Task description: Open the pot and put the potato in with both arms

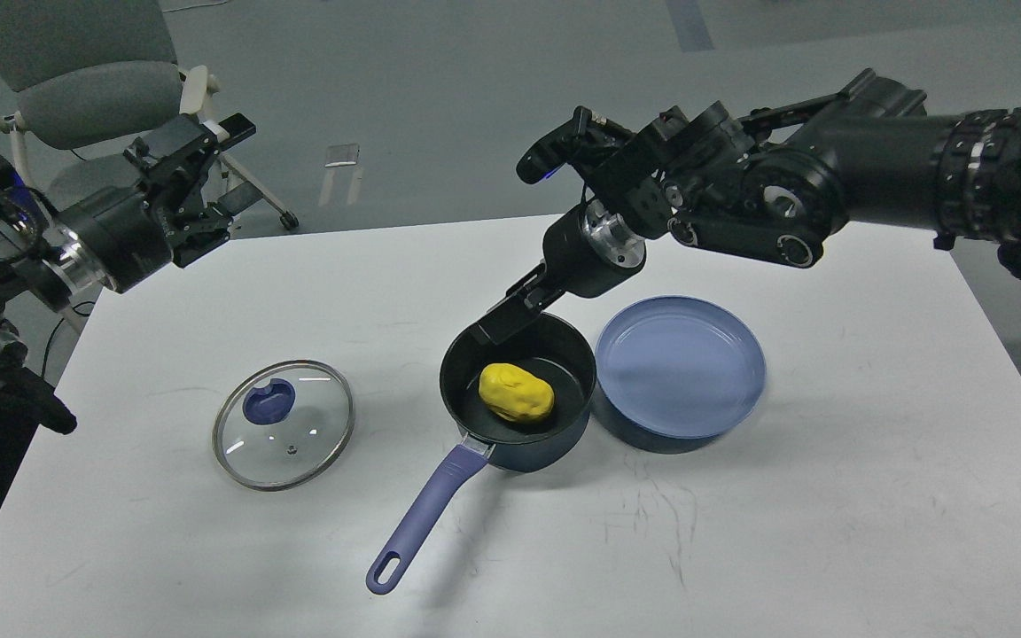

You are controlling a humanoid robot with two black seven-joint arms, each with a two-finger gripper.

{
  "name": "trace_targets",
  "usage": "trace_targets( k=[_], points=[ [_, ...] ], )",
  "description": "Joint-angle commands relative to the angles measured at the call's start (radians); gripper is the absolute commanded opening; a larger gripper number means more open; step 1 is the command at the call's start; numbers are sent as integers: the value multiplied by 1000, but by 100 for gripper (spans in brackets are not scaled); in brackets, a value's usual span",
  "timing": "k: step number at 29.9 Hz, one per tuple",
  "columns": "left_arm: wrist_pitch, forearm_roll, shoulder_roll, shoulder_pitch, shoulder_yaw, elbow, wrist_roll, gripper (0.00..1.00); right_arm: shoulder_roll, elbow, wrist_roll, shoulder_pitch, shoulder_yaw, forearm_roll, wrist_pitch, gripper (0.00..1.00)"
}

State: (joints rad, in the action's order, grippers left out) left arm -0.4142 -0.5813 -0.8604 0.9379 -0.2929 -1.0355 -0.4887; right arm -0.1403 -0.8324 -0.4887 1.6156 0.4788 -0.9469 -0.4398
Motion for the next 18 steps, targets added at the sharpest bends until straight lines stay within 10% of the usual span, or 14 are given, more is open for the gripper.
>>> trace_targets(
  k=[1, 18],
  points=[
    [0, 1, 3, 4, 0, 0, 0, 98, -102, -5, 0, -23, -78, 97, 0, 95],
    [0, 41, 96, -7, -3, 11, 0, 98, -380, 10, 0, -690, -841, 654, 15, 95]
  ],
)
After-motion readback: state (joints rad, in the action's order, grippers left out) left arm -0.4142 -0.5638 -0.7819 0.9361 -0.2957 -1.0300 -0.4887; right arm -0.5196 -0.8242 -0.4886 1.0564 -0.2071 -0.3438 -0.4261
